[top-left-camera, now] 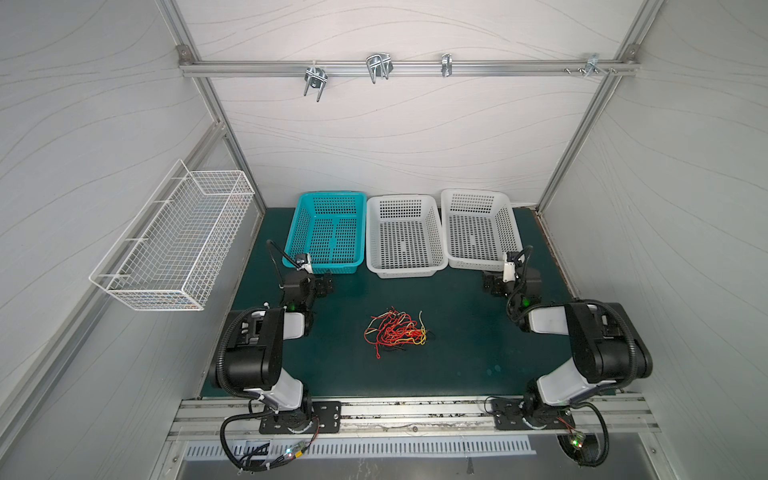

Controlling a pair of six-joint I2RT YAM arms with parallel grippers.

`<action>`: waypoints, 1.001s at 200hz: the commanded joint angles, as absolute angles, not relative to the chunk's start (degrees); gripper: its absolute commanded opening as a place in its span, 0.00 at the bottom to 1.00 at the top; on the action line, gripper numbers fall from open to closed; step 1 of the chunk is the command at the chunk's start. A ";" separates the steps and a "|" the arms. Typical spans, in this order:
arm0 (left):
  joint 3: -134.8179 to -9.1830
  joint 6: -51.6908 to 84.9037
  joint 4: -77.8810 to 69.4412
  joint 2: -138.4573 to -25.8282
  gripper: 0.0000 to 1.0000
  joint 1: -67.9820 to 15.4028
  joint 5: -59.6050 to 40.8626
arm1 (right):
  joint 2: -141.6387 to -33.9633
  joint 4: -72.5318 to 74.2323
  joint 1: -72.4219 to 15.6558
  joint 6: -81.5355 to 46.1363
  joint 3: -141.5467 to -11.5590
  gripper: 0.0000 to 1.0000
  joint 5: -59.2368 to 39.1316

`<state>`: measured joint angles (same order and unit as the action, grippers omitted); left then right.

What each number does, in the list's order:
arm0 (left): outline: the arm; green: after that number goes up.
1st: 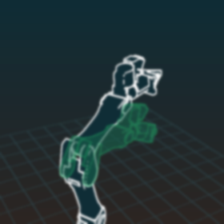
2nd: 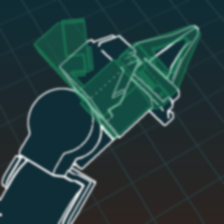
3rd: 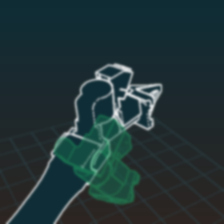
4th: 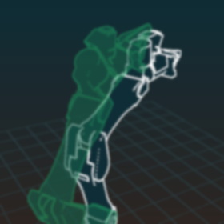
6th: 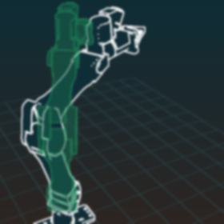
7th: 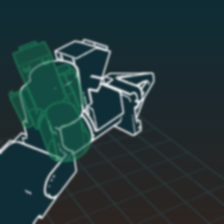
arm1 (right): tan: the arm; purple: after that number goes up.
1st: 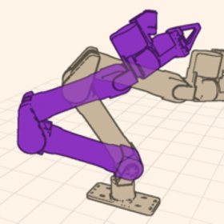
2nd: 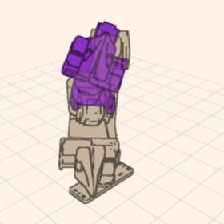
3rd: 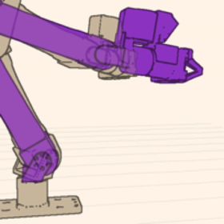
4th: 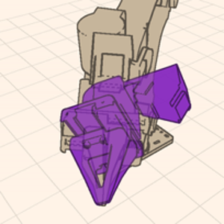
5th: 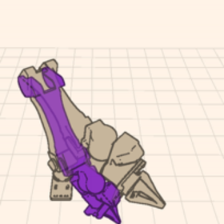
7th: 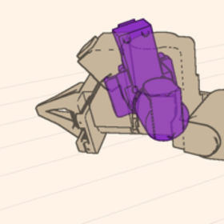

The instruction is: Untangle the cables

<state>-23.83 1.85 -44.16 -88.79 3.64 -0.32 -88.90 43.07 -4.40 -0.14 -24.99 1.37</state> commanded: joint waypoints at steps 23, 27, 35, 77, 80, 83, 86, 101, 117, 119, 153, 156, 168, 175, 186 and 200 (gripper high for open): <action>-27.69 2.53 -36.34 -82.77 0.99 3.52 0.44 | -80.52 38.69 -5.84 0.73 -24.37 0.99 5.42; -27.93 2.40 -35.28 -82.23 0.99 3.52 0.37 | -79.91 37.95 -6.15 0.91 -24.55 0.99 5.92; -28.36 2.31 -33.36 -81.15 0.99 3.47 0.31 | -78.79 36.55 -6.77 1.14 -24.90 0.99 6.69; -33.03 4.37 -20.39 -76.01 0.99 2.75 -0.91 | -73.70 20.88 -11.45 0.86 -30.85 0.99 9.08; -33.81 4.53 -18.95 -75.89 0.99 2.54 -1.22 | -73.44 19.74 -11.99 0.90 -31.25 0.99 9.25; -34.50 4.57 -17.56 -75.80 0.99 2.35 -1.38 | -73.27 18.93 -12.29 1.02 -31.52 0.99 9.37; -35.26 4.66 -16.14 -75.81 0.99 2.11 -1.44 | -73.03 17.92 -12.91 1.04 -31.87 0.99 9.44; -38.33 4.91 -9.42 -76.23 0.99 0.32 -0.70 | -71.75 13.43 -15.56 0.86 -33.31 0.99 9.85; -40.12 4.75 -4.24 -77.01 0.99 -2.01 -0.58 | -70.45 8.52 -18.74 1.05 -34.48 0.99 10.38; -40.26 4.66 -3.70 -77.11 0.99 -2.37 -0.52 | -70.24 7.86 -19.14 1.03 -34.66 0.99 10.50; -43.18 2.67 4.44 -77.35 0.99 -9.29 3.61 | -67.89 1.38 -24.86 -0.60 -35.75 0.99 8.18; -43.24 2.76 4.68 -77.35 0.99 -9.80 3.61 | -67.81 0.76 -25.40 -0.68 -35.92 0.99 7.83; -43.42 4.13 4.94 -77.04 0.99 -11.56 2.65 | -67.49 -1.73 -27.80 -0.77 -37.10 0.99 6.77; -43.43 5.36 4.88 -76.76 0.99 -12.44 1.63 | -67.49 -3.03 -29.28 -0.65 -37.87 0.99 6.39; -43.34 6.93 4.52 -76.26 0.99 -14.40 0.51 | -67.60 -4.86 -31.54 -0.62 -39.10 0.99 5.65; -42.66 8.14 3.34 -75.50 0.99 -17.29 -0.77 | -67.84 -6.84 -34.66 -0.69 -40.57 0.99 4.55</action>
<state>-41.19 5.19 3.22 -76.93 -13.89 1.19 -68.62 -0.30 -30.48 -0.60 -37.45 7.14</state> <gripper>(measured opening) 0.994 0.990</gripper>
